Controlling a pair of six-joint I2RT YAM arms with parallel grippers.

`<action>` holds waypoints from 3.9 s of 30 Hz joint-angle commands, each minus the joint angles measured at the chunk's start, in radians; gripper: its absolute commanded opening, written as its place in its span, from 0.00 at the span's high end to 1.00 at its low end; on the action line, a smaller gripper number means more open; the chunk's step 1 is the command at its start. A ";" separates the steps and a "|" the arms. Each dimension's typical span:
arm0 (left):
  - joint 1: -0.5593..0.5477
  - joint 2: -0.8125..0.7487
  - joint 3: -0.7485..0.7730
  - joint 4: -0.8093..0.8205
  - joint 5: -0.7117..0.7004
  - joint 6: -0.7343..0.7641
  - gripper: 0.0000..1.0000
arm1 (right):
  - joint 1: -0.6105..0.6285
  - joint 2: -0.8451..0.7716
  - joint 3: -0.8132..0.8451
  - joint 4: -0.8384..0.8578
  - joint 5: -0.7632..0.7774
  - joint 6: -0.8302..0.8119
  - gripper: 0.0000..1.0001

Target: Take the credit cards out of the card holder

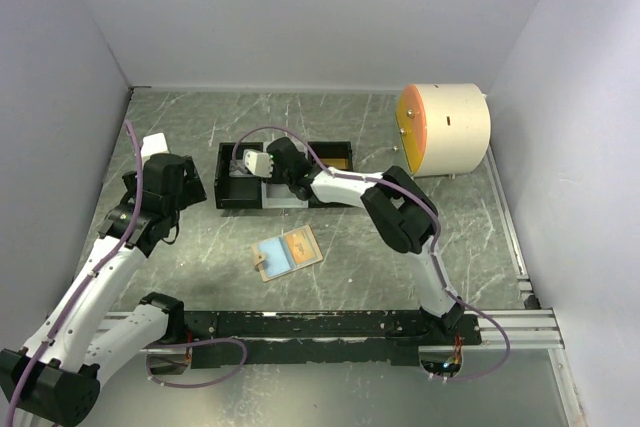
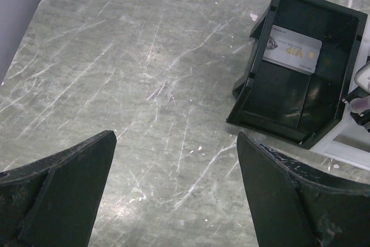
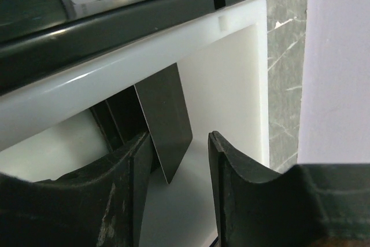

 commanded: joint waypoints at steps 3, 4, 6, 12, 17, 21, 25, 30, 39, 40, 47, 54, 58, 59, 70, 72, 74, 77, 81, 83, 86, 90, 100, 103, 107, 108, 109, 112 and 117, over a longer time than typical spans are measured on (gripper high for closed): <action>0.003 0.006 -0.005 0.020 -0.002 0.018 0.02 | 0.003 -0.085 -0.033 -0.039 -0.085 0.060 0.56; 0.003 0.008 -0.006 0.020 -0.002 0.018 0.02 | 0.003 -0.095 -0.042 -0.023 -0.088 0.071 0.56; 0.003 0.012 -0.005 0.019 -0.001 0.017 0.02 | 0.003 -0.117 -0.067 0.017 -0.092 0.092 0.56; 0.003 0.016 -0.006 0.019 0.005 0.018 0.03 | 0.003 -0.158 -0.083 0.031 -0.110 0.159 0.55; 0.003 0.017 -0.004 0.016 0.005 0.017 0.02 | 0.001 -0.294 -0.165 0.110 -0.111 0.357 0.55; 0.002 0.017 -0.005 0.019 0.012 0.020 0.02 | -0.005 -0.491 -0.358 0.278 -0.180 0.575 0.50; 0.001 0.017 -0.006 0.021 0.015 0.023 0.02 | -0.025 -0.642 -0.465 0.217 -0.185 0.870 0.34; 0.000 0.018 -0.003 0.013 0.003 0.018 0.03 | -0.143 -0.754 -0.546 0.055 -0.513 1.151 0.33; -0.005 0.002 0.000 -0.003 0.017 -0.002 0.03 | -0.191 -0.930 -0.829 0.117 -0.703 1.306 0.10; -0.005 0.000 -0.004 0.005 0.030 0.001 0.03 | -0.190 -0.934 -0.841 0.101 -0.695 1.318 0.11; -0.005 -0.012 -0.024 0.060 0.316 -0.034 0.05 | -0.190 -0.974 -0.922 0.062 -0.678 1.378 0.18; -0.011 -0.119 -0.160 0.219 0.675 -0.198 0.08 | -0.191 -0.943 -0.903 0.012 -0.667 1.399 0.19; -0.049 -0.156 -0.222 0.262 0.736 -0.281 0.10 | -0.190 -0.917 -0.886 0.024 -0.690 1.410 0.21; -0.065 -0.163 -0.234 0.272 0.739 -0.297 0.10 | -0.190 -0.912 -0.884 0.030 -0.694 1.416 0.22; -0.365 -0.060 -0.329 0.423 0.573 -0.479 0.19 | -0.158 -0.808 -0.867 0.101 -0.794 1.490 0.44; -0.421 -0.036 -0.323 0.397 0.493 -0.518 0.23 | -0.130 -0.786 -0.864 0.113 -0.787 1.498 0.47; -0.460 -0.026 -0.338 0.444 0.469 -0.543 0.25 | -0.110 -0.754 -0.859 0.106 -0.744 1.495 0.49; -0.491 0.007 -0.376 0.532 0.484 -0.582 0.28 | -0.105 -0.694 -0.845 0.072 -0.691 1.489 0.54; -0.542 0.085 -0.381 0.543 0.442 -0.638 0.34 | -0.106 -0.642 -0.821 0.071 -0.700 1.469 0.59; -0.559 0.125 -0.382 0.555 0.427 -0.657 0.36 | -0.106 -0.627 -0.802 0.053 -0.701 1.453 0.61; -0.580 0.177 -0.379 0.564 0.409 -0.688 0.39 | -0.106 -0.611 -0.785 0.037 -0.701 1.440 0.63; -0.600 0.231 -0.391 0.602 0.395 -0.714 0.44 | -0.106 -0.594 -0.798 0.064 -0.725 1.454 0.67; -0.600 0.307 -0.430 0.707 0.396 -0.732 0.46 | -0.106 -0.535 -0.830 0.063 -0.687 1.450 0.72; -0.601 0.337 -0.430 0.731 0.399 -0.728 0.46 | -0.106 -0.534 -0.839 0.066 -0.681 1.453 0.73; -0.601 0.375 -0.432 0.760 0.404 -0.734 0.48 | -0.106 -0.529 -0.850 0.096 -0.712 1.472 0.76; -0.600 0.383 -0.434 0.766 0.402 -0.738 0.48 | -0.105 -0.527 -0.852 0.102 -0.718 1.477 0.77; -0.601 0.391 -0.436 0.772 0.402 -0.742 0.49 | -0.105 -0.523 -0.853 0.107 -0.723 1.480 0.78; -0.600 0.409 -0.440 0.776 0.396 -0.748 0.53 | -0.106 -0.517 -0.855 0.116 -0.734 1.488 0.79; -0.600 0.414 -0.463 0.771 0.377 -0.764 0.56 | -0.107 -0.508 -0.847 0.117 -0.756 1.490 0.82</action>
